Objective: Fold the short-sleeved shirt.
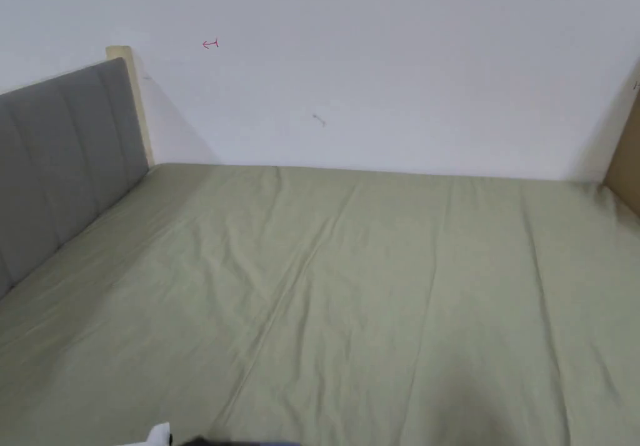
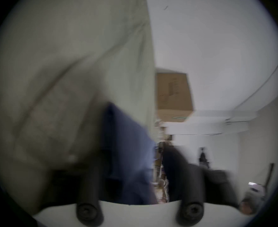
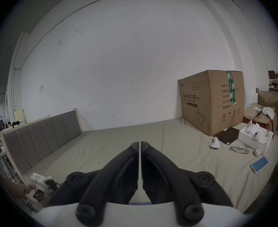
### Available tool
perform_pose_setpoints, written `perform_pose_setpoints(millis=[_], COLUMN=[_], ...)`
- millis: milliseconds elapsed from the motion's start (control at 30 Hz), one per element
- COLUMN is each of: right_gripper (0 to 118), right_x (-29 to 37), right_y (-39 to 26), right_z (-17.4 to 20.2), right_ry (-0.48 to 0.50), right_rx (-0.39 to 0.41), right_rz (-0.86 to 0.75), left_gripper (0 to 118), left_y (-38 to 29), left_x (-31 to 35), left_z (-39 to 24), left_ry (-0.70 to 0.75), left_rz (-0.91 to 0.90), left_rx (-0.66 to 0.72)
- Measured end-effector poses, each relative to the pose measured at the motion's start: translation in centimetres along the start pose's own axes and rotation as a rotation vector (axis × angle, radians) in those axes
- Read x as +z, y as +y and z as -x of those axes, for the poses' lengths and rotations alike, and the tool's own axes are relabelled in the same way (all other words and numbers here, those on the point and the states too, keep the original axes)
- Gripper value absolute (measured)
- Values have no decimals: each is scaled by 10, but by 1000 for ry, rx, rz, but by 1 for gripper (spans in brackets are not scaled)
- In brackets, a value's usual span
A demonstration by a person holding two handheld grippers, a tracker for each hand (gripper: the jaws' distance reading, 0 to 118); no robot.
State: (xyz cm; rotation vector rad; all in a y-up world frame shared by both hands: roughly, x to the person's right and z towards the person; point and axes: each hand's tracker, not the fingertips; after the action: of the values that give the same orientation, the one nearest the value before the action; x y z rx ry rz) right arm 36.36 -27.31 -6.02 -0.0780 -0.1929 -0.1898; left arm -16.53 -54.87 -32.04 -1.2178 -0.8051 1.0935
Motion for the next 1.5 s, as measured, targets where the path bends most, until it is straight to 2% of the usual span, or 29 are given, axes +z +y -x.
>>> perform_pose_setpoints(millis=[33,100,167,300,367,433,533,600,667,767,867,1000,1033,1067,1100,1133,1300,1467,1500], right_gripper=[3,3,3,3,3,3,3,3,3,3,3,3,3,3,3,3,3,3,3], right_x=[-2,-2,0,-2,-4,-5,4,10,16,24,31,38,39,41,42,43,44,39,38], right_y=[0,-2,-2,-3,-5,-8,-12,-12,-11,-11,-11,-11,-11,-10,-10,-10,-11,-12,-12], right_z=[2,4,10,12,5,-3,-15,-21,-25,-30,-35,-49,-52,-56,-59,-62,-76,-77,-76], right_ry=[6,16,27,38,60,72,71,74,77,91,96,94,94,94,90,84,65,68,71], right_rx=[0,2,10,66,37,1,-27,-37,-46,-70,-86,-93,-94,-98,-100,-102,-150,-168,-169], right_rz=[7,9,7,29,61,95,98,101,105,110,113,106,106,108,108,108,111,102,104], left_gripper=[6,5,5,5,5,5,5,5,5,5,6,9,21,56,80,89,93,91,87], left_y=[-2,-8,-7,-16,-26,-38,-61,-70,-77,-95,-115,-126,-128,-128,-129,-131,-133,-134,-138], left_x=[-11,-7,-6,14,24,36,43,40,32,-3,-64,-159,-179,-202,-215,-226,-228,-161,-146], left_z=[5,-1,-5,-57,-83,-113,-153,-167,-179,-209,-242,-251,-248,-241,-237,-230,-222,-254,-258], left_ry=[161,22,135,359,434,572,862,925,863,711,603,565,574,579,584,589,630,569,568], left_rz=[10,-66,-37,-89,-119,-193,-290,-322,-314,-231,-87,88,122,162,190,214,252,61,8], left_rx=[-22,-57,-68,-262,-348,-450,-623,-611,-545,-559,-577,-551,-542,-526,-510,-484,-510,-667,-695])
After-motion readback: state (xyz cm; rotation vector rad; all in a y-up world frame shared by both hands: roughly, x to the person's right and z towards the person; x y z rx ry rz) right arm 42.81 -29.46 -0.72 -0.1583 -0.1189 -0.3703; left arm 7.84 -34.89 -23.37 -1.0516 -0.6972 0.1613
